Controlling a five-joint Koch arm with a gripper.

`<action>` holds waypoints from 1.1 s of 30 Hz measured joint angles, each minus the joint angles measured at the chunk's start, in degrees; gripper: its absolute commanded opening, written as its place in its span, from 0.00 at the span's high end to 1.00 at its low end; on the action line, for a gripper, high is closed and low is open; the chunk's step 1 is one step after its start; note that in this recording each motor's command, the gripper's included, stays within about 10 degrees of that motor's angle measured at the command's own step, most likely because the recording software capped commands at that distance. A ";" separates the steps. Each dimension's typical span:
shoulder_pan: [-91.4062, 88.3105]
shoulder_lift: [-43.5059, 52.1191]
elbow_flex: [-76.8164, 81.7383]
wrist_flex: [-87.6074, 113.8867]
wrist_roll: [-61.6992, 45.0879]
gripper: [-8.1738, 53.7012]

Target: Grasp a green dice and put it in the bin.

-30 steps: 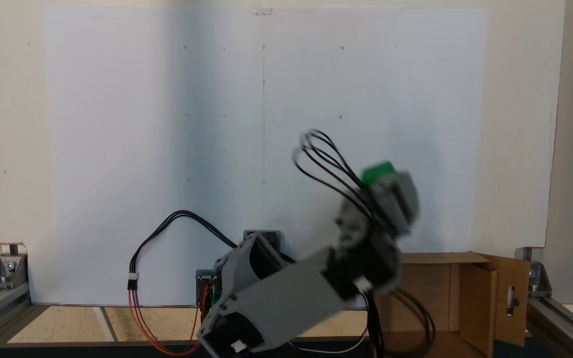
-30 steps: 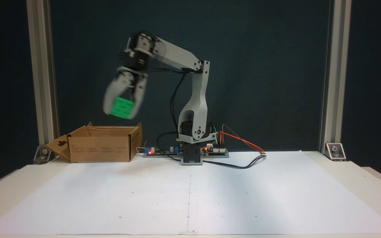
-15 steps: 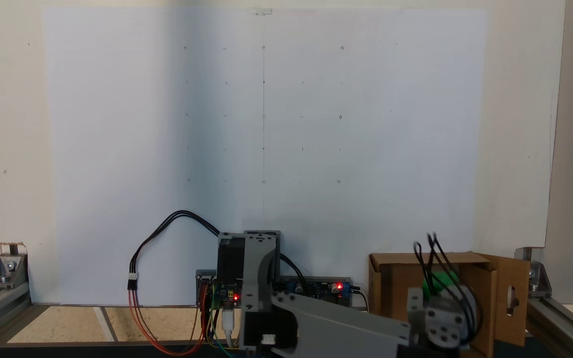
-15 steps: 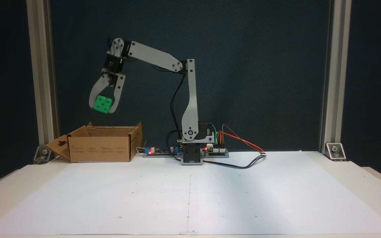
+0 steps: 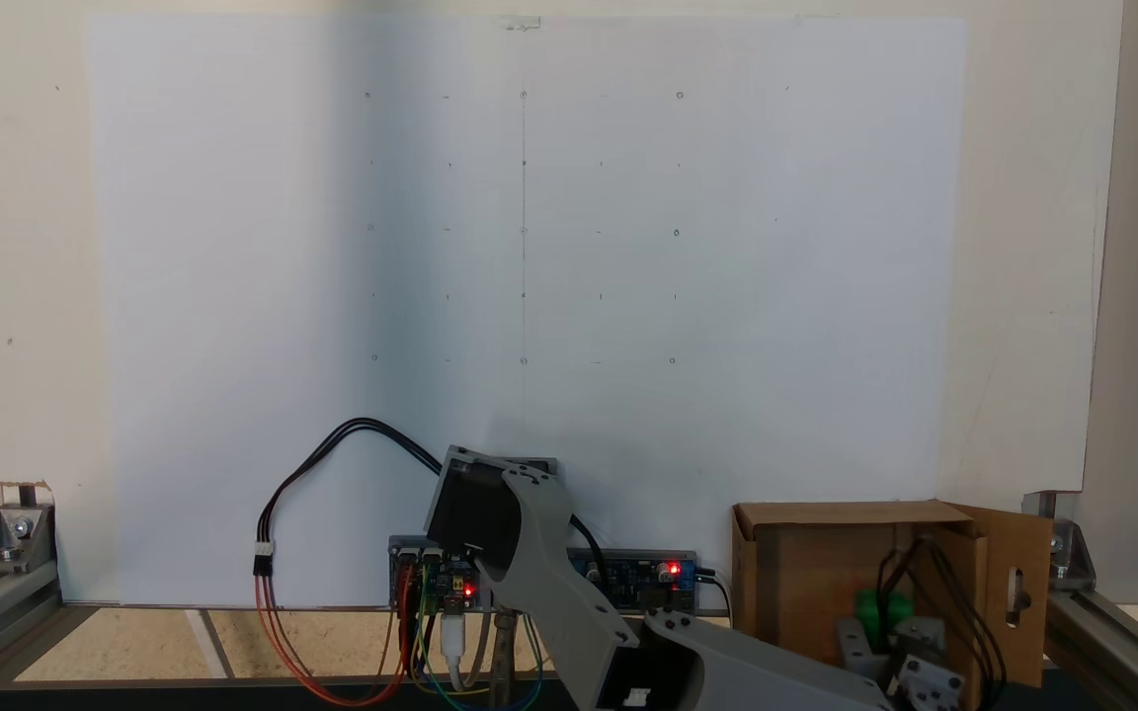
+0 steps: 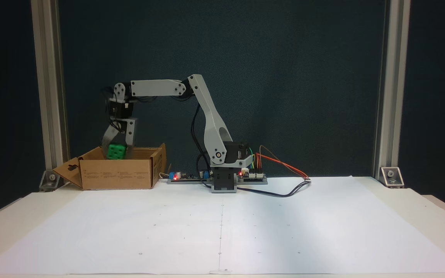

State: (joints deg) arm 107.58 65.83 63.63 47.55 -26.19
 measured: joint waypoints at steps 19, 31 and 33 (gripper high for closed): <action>-26.63 25.40 0.00 -3.34 19.51 0.15; -76.46 46.58 14.85 -3.25 22.41 0.15; -84.64 50.98 20.57 -3.25 22.41 0.15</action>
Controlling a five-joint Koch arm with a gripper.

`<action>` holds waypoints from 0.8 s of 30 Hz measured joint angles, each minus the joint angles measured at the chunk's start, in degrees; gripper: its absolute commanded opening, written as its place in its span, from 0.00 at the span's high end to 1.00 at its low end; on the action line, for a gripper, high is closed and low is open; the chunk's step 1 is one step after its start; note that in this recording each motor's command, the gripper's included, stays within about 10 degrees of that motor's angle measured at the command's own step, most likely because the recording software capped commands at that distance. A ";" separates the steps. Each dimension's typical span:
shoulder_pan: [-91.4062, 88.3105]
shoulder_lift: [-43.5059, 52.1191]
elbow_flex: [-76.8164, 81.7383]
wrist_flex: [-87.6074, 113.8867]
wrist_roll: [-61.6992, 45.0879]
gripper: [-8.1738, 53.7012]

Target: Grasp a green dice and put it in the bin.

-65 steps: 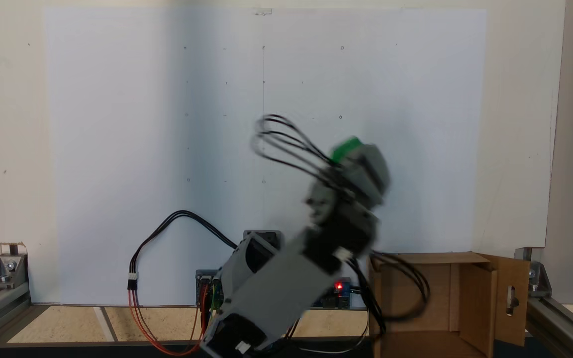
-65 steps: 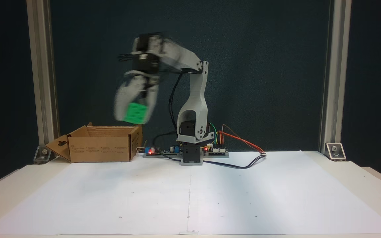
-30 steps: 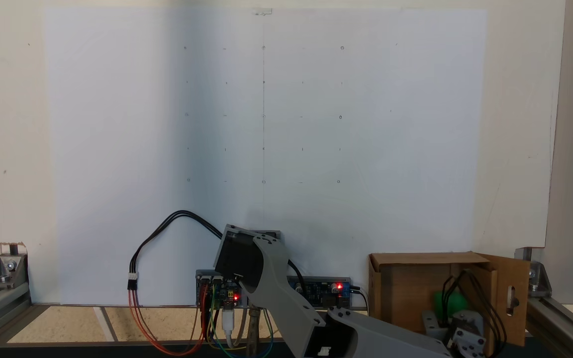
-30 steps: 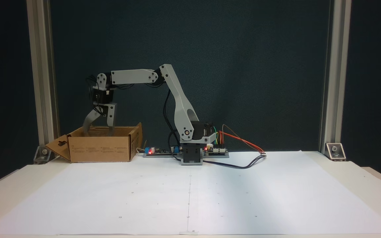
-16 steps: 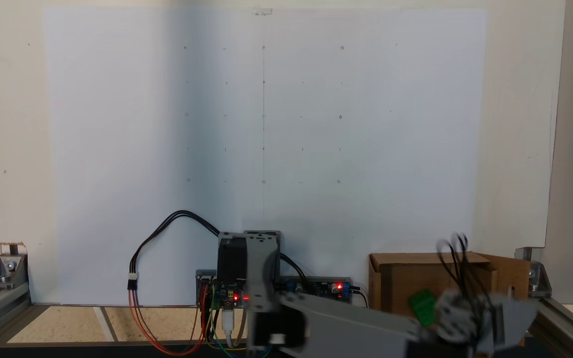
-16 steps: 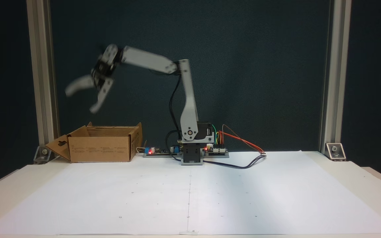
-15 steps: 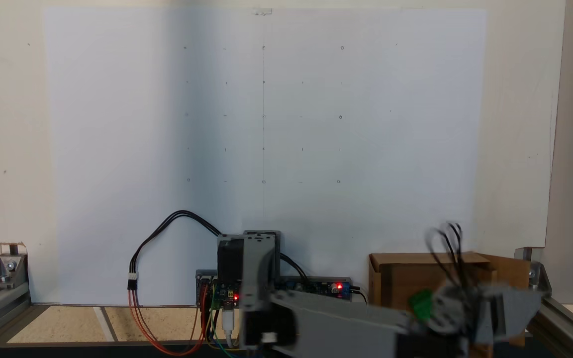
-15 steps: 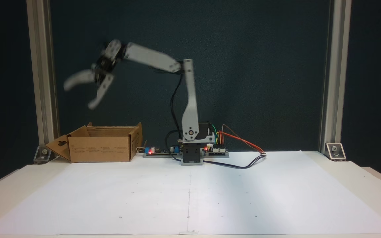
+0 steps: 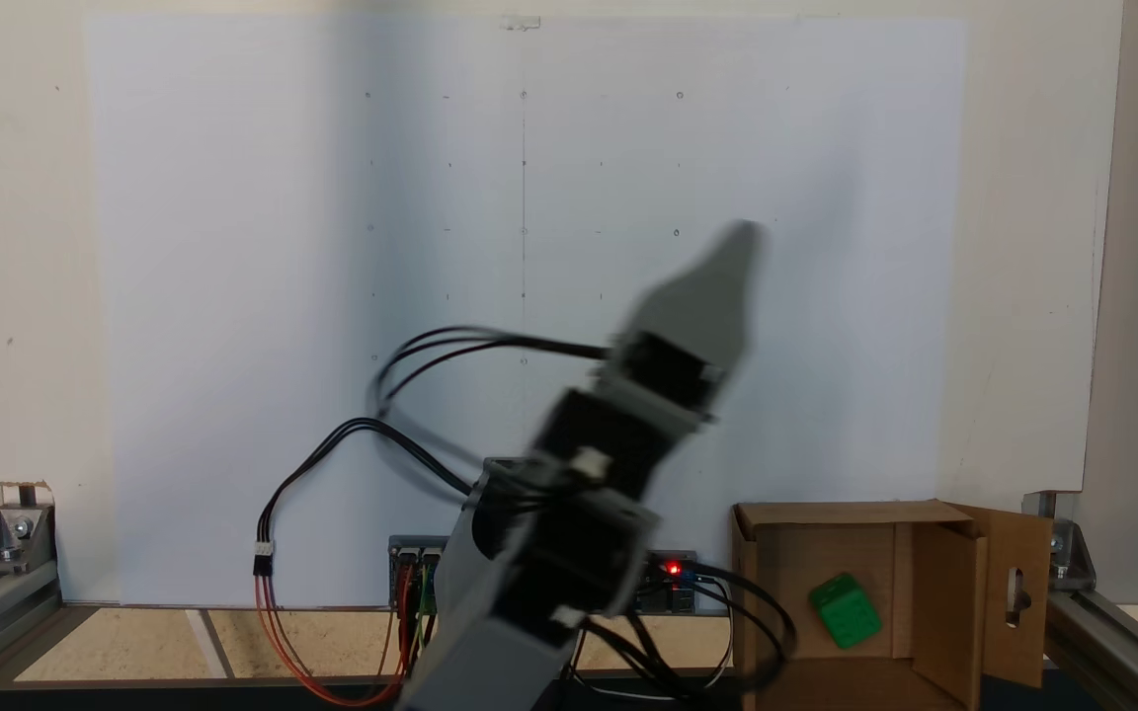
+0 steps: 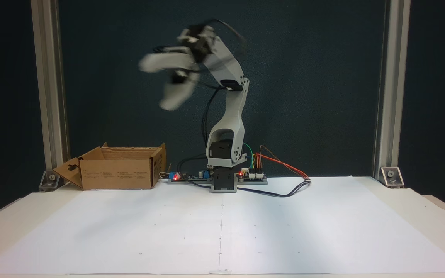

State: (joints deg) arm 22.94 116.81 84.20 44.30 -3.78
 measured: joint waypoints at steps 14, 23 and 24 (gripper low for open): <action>-27.77 12.57 51.15 -32.61 0.00 0.15; -27.33 12.66 58.62 -55.90 0.00 0.16; -27.33 12.66 59.33 -58.45 0.00 0.16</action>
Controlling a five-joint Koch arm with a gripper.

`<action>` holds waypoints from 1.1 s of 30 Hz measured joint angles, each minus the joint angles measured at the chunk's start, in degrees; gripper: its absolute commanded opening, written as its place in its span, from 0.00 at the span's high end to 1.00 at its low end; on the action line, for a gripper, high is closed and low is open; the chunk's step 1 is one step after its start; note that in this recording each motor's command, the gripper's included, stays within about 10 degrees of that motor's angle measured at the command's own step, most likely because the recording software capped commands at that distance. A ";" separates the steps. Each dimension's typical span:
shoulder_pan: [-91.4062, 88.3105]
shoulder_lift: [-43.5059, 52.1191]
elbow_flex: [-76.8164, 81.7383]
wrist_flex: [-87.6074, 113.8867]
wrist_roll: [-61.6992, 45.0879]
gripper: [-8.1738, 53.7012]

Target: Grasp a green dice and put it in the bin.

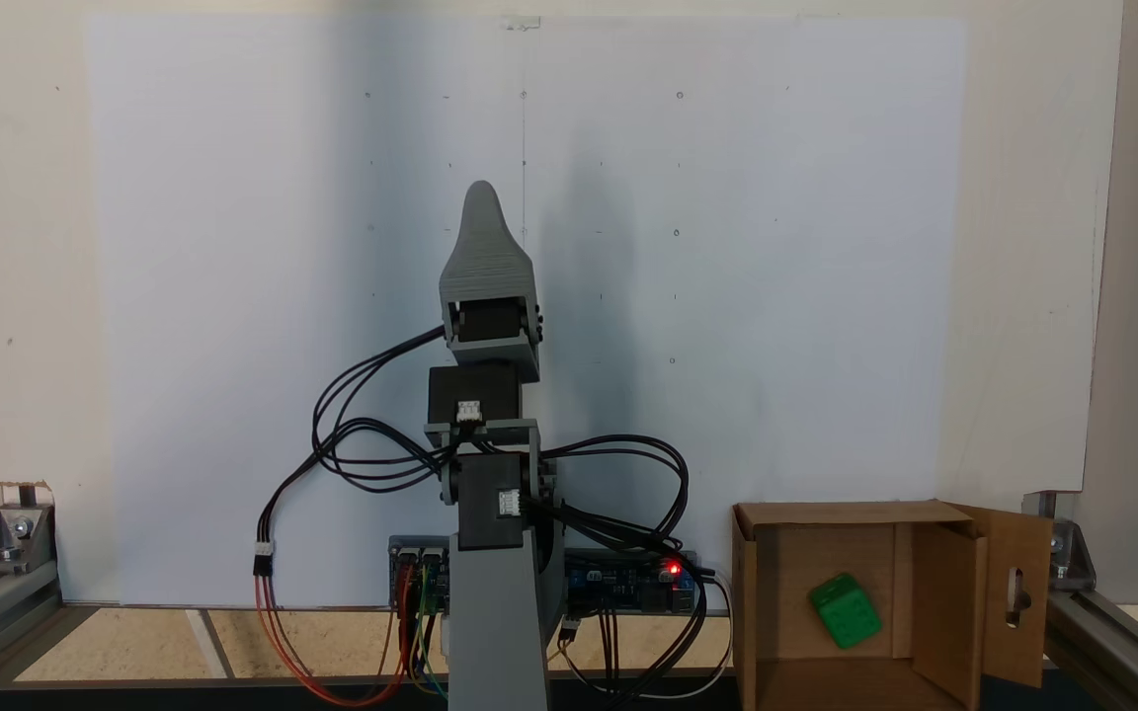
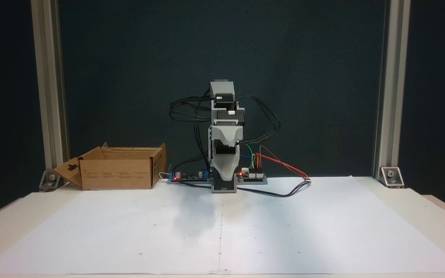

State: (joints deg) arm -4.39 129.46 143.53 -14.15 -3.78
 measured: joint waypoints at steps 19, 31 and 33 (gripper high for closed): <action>0.00 0.00 20.74 -44.82 -0.35 0.17; 5.27 0.00 25.14 -70.40 -1.23 0.17; 5.27 0.00 25.58 -71.19 -1.32 0.17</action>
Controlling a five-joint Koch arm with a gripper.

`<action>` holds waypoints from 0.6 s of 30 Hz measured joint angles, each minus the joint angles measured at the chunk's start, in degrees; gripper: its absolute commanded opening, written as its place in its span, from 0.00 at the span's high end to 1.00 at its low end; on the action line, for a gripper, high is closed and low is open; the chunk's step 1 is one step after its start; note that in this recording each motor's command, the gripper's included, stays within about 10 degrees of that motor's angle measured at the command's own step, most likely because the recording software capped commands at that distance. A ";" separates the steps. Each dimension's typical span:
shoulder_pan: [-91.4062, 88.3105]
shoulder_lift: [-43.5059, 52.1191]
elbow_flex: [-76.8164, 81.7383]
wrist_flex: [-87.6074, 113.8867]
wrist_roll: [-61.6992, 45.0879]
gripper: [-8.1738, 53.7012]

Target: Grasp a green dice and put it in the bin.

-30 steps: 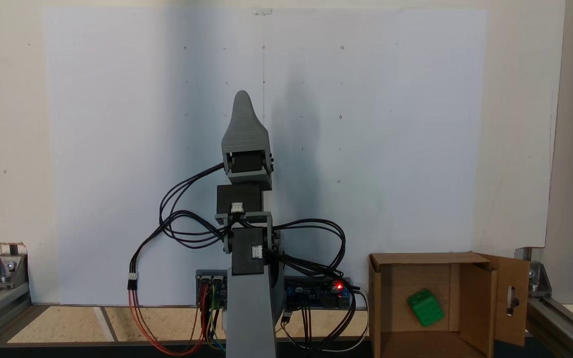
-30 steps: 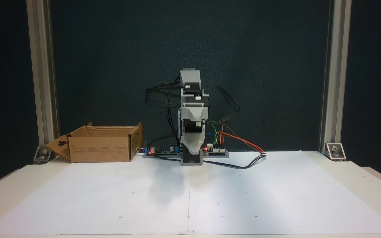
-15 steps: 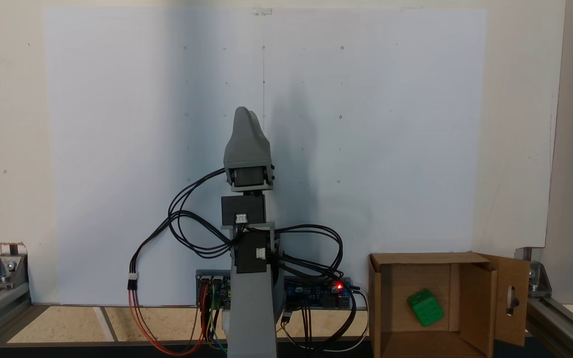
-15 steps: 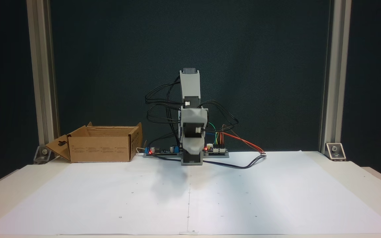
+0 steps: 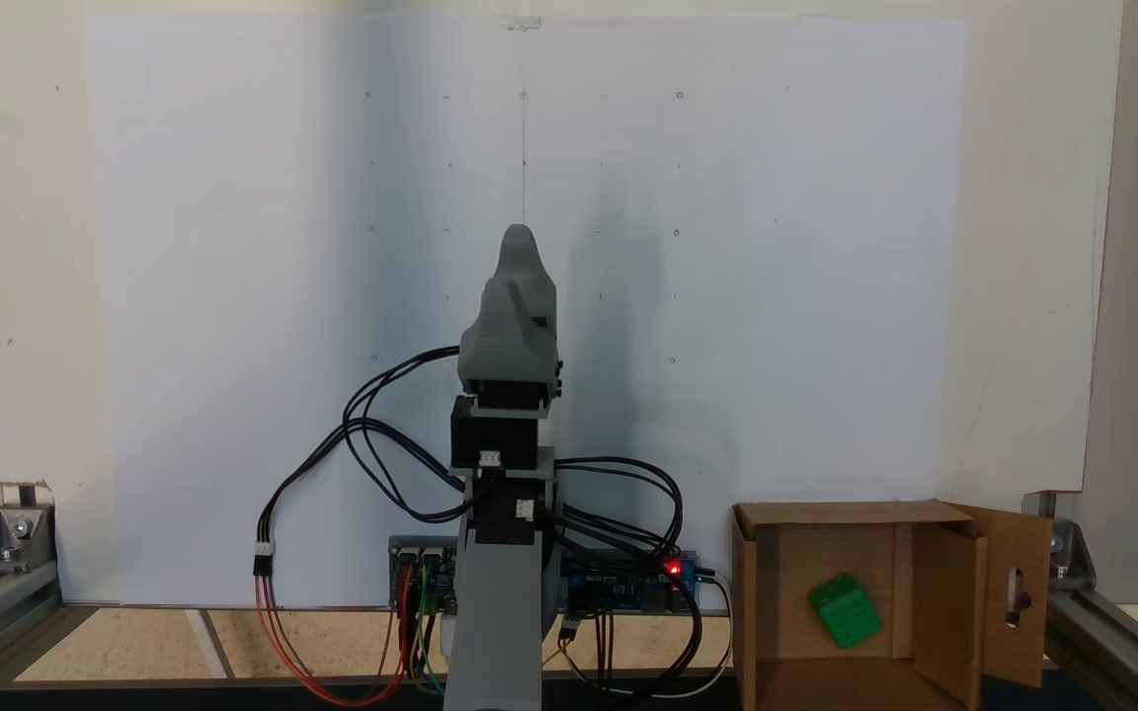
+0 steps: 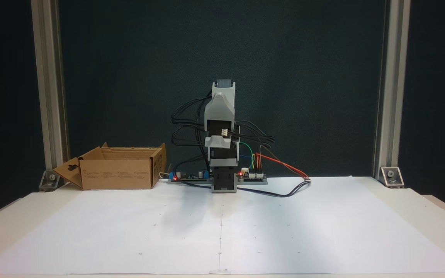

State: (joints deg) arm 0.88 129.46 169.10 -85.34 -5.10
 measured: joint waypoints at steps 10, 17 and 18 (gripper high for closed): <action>0.00 0.00 7.12 -3.25 0.00 0.16; -0.35 0.00 7.21 -3.60 0.00 0.16; -0.44 0.00 7.21 -3.60 0.00 0.16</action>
State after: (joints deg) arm 0.44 129.46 176.31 -88.95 -5.10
